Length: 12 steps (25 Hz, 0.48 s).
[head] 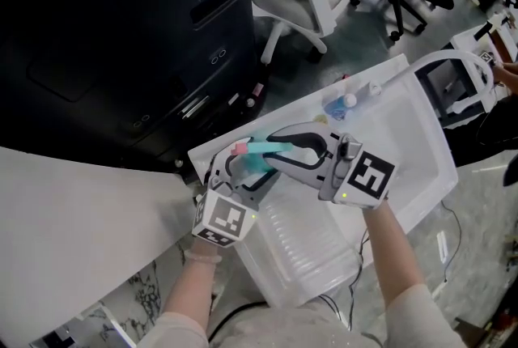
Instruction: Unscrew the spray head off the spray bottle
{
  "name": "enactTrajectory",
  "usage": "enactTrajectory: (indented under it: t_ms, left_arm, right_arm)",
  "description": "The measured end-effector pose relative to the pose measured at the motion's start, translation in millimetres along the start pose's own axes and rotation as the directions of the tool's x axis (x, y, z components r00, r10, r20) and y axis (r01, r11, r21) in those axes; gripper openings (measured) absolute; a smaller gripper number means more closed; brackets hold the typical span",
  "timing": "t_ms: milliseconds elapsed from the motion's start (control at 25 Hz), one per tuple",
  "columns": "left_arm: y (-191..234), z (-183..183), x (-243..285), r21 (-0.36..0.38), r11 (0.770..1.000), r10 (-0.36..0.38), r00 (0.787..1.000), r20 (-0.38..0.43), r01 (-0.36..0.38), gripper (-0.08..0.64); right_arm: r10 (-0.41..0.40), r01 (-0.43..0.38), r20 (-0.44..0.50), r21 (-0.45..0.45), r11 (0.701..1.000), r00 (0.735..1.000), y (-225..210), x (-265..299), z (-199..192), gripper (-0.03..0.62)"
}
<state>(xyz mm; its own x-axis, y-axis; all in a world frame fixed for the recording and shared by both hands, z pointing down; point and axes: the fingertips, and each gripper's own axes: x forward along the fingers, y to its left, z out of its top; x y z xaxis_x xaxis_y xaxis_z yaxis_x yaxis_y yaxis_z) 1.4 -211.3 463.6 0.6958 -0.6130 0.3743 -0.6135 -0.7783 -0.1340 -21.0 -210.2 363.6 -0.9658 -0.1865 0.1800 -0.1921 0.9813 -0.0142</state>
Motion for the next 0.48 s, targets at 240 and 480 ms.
enactTrajectory:
  t_ms: [240,480]
  left_arm:
    - [0.8,0.2,0.4,-0.022,1.0,0.017,1.0,0.017,-0.017,0.333]
    - [1.5,-2.4,-0.1,-0.042,0.999,0.023,0.999,0.025,-0.022,0.333]
  right_arm:
    - [-0.227,0.215,0.134,0.094,0.972,0.965,-2.7,-32.4,15.0,0.21]
    - [-0.237,0.206,0.133,0.212,0.955,0.962,22.4,-39.5,-1.4,0.193]
